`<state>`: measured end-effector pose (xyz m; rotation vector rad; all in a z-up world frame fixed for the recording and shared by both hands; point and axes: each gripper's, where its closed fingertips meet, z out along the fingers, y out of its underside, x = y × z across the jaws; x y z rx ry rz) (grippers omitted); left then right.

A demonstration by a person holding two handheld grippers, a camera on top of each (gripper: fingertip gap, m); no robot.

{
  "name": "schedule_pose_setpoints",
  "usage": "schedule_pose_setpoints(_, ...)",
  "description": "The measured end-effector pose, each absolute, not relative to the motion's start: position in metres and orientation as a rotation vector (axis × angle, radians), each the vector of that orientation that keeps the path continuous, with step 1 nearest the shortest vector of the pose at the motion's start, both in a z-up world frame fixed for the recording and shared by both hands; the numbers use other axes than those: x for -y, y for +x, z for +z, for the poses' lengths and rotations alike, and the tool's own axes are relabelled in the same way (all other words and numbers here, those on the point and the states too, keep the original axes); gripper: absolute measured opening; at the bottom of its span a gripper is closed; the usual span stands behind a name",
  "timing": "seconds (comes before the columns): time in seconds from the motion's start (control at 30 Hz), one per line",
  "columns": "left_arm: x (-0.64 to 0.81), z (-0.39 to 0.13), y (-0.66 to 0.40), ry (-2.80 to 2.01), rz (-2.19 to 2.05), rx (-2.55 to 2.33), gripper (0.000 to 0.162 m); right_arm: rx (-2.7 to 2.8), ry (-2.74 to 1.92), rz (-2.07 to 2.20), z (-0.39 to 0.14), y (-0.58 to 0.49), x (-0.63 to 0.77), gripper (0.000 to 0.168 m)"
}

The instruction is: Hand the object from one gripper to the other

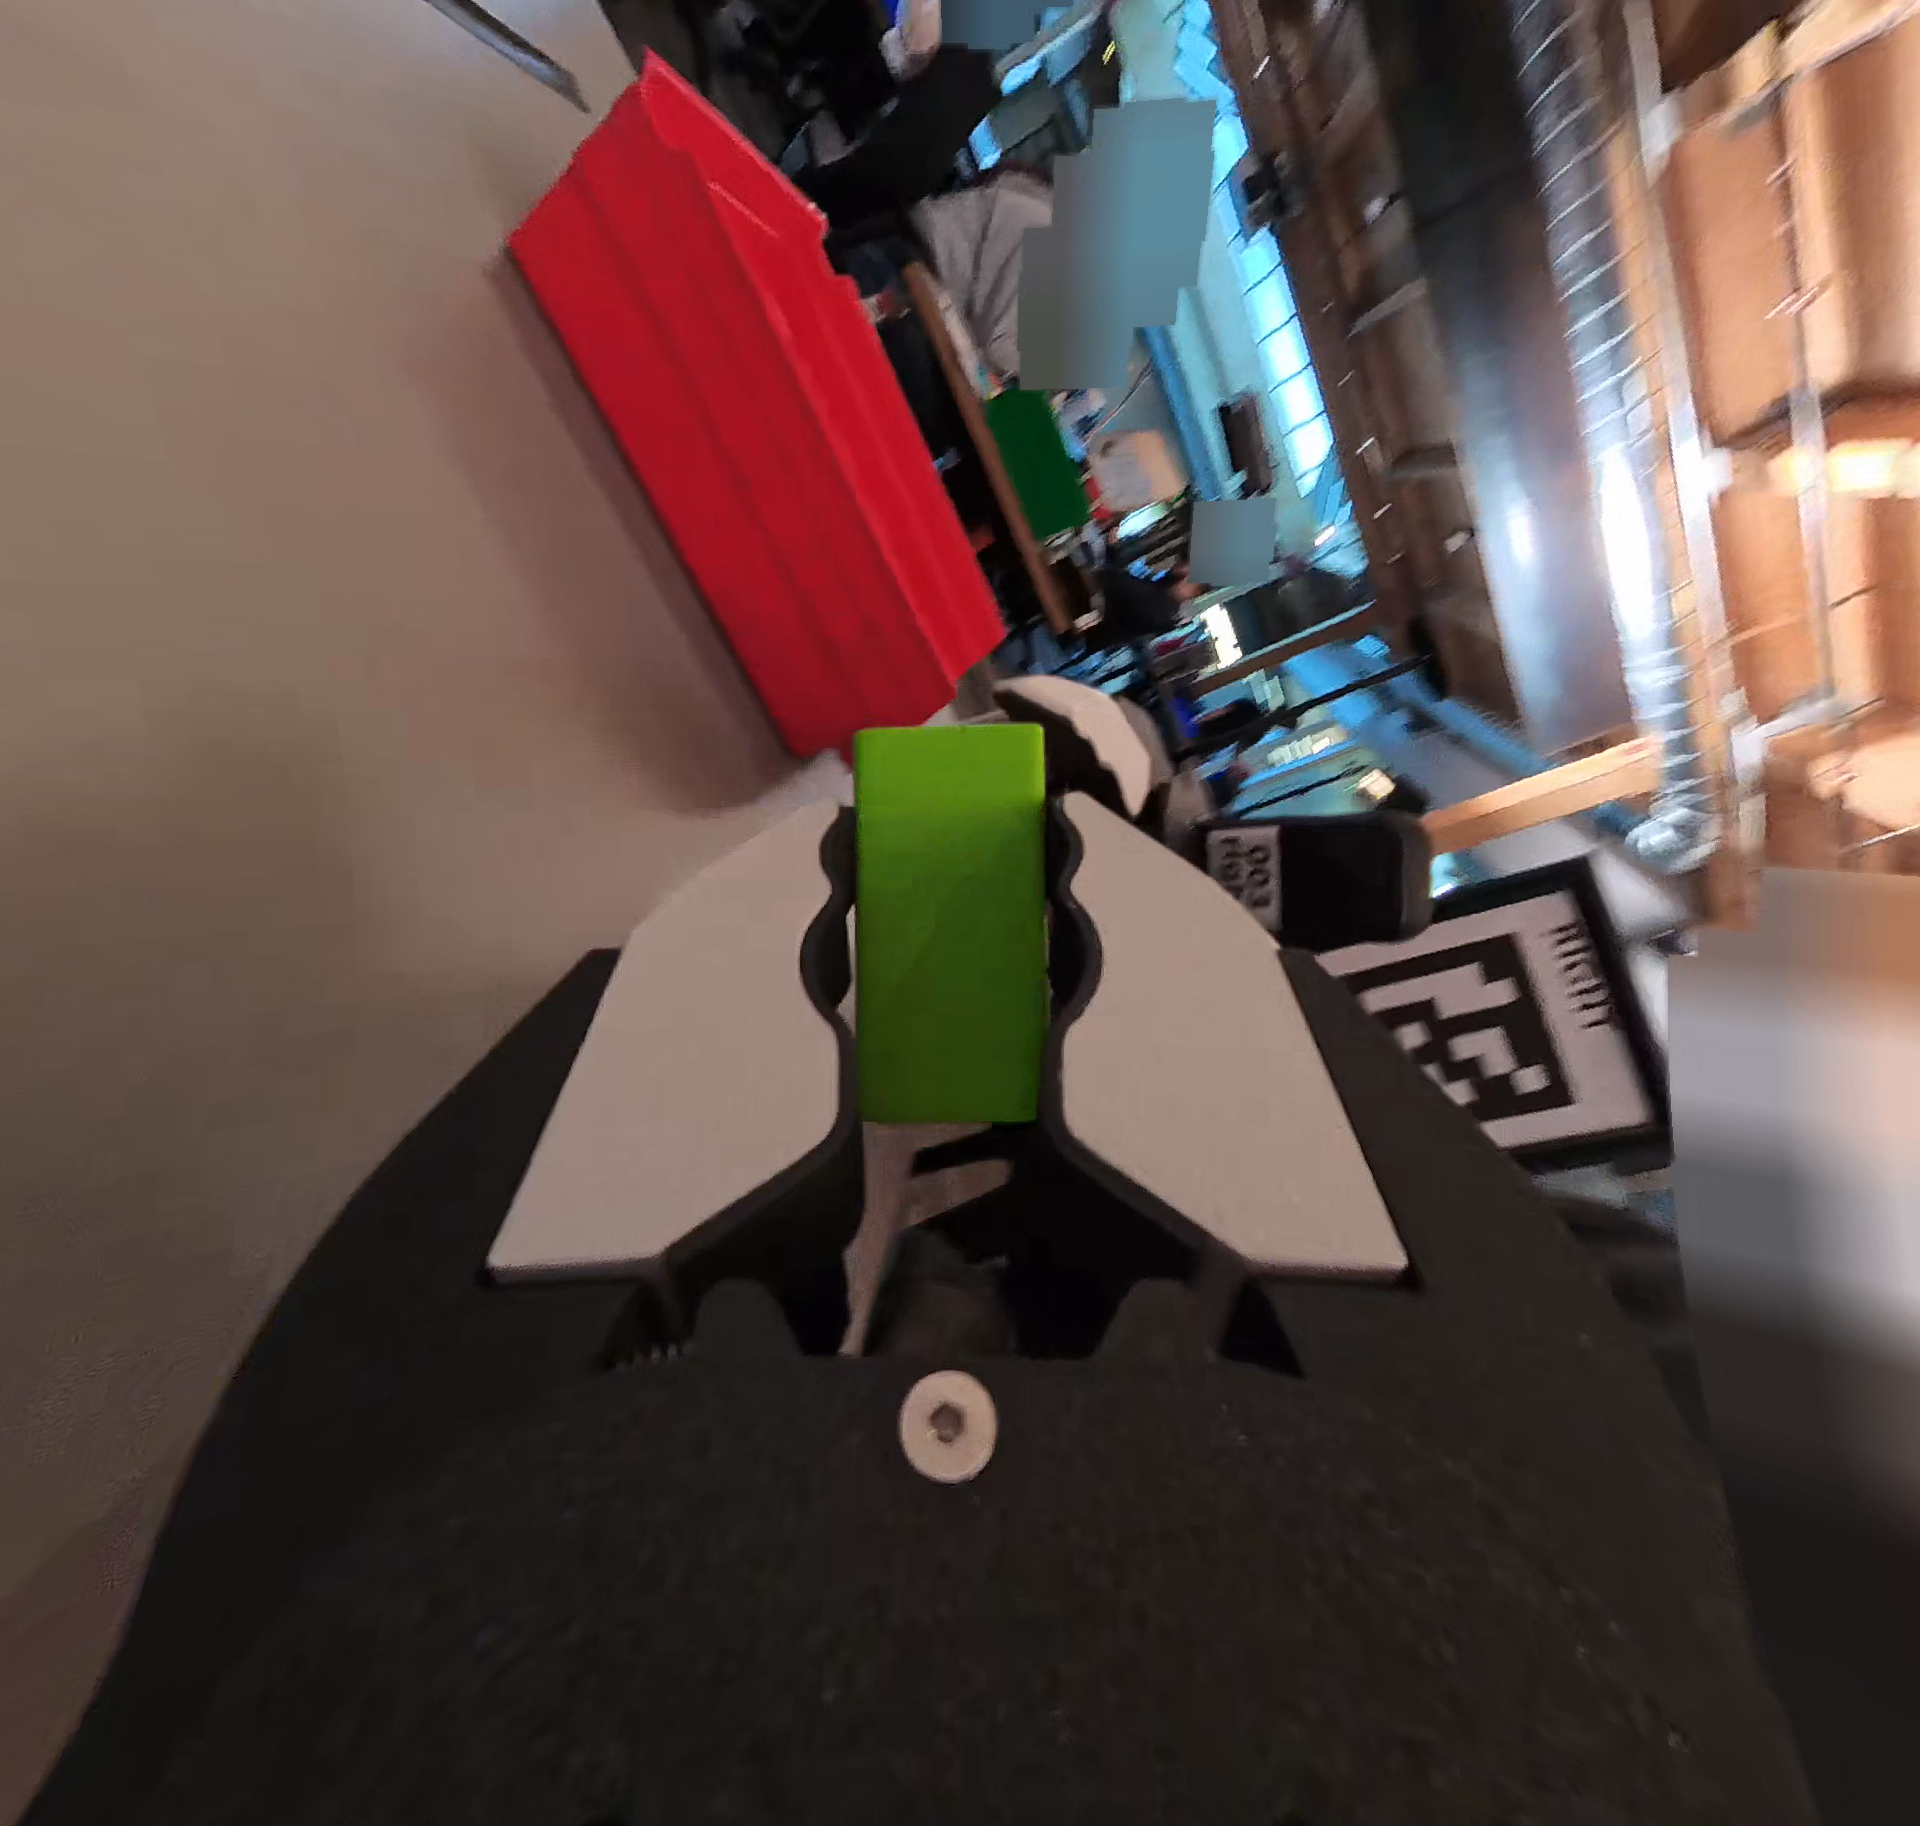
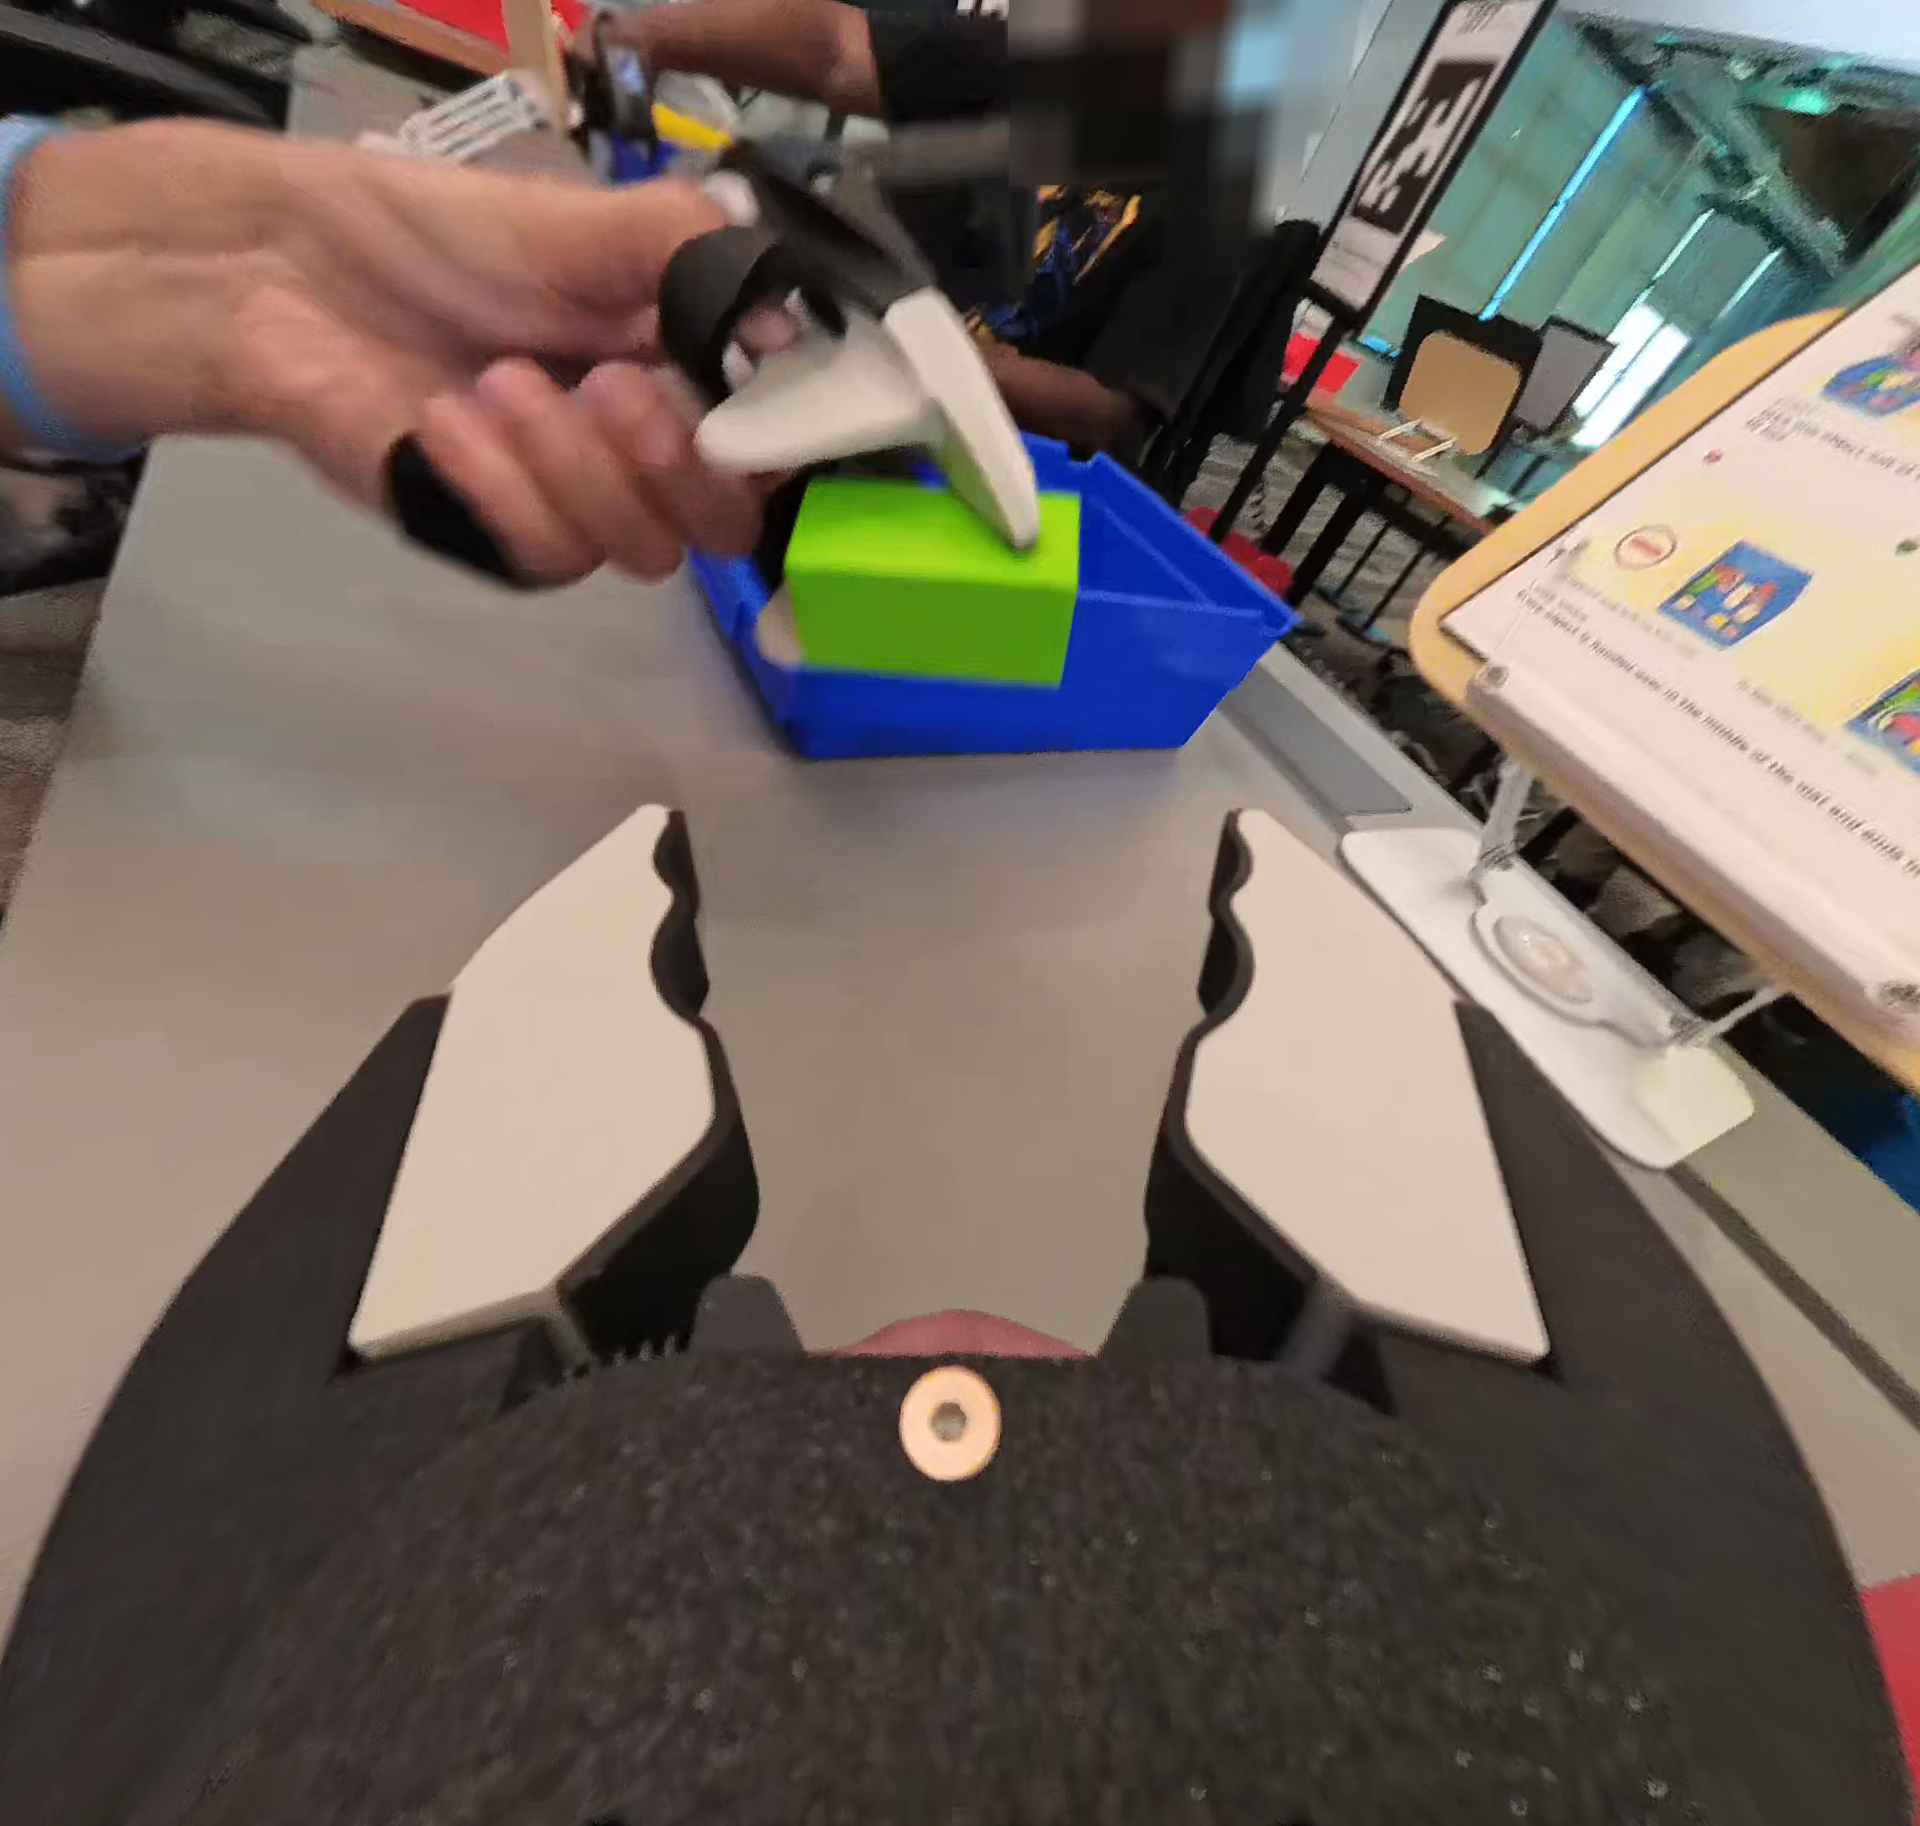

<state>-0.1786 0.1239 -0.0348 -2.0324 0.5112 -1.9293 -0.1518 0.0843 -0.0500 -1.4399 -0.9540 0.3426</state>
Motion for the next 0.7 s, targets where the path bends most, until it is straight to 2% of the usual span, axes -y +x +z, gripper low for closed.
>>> schedule_pose_setpoints(0.23, -0.1, -0.05, -0.15, -2.023, -2.227, -0.252, 0.034, 0.858, -1.412, 0.374, -0.055, -0.176, -0.099, 0.091)
schedule_pose_setpoints(0.27, -0.099, -0.052, -0.149, -2.021, -2.251, -0.236, 0.034, 0.854, -1.395, 0.38, -0.053, -0.175, -0.097, 0.086)
schedule_pose_setpoints(0.3, -0.097, -0.052, -0.148, -2.019, -2.278, -0.225, 0.034, 0.863, -1.387, 0.399, -0.053, -0.175, -0.095, 0.072)
schedule_pose_setpoints(0.33, -0.098, -0.055, -0.147, -2.03, -2.279, -0.205, 0.034, 0.864, -1.401, 0.413, -0.055, -0.175, -0.093, 0.07)
schedule_pose_setpoints(0.7, -0.088, -0.051, -0.146, -1.973, -2.36, -0.238, 0.034, 0.849, -1.465, 0.45, -0.058, -0.169, -0.086, 0.069)
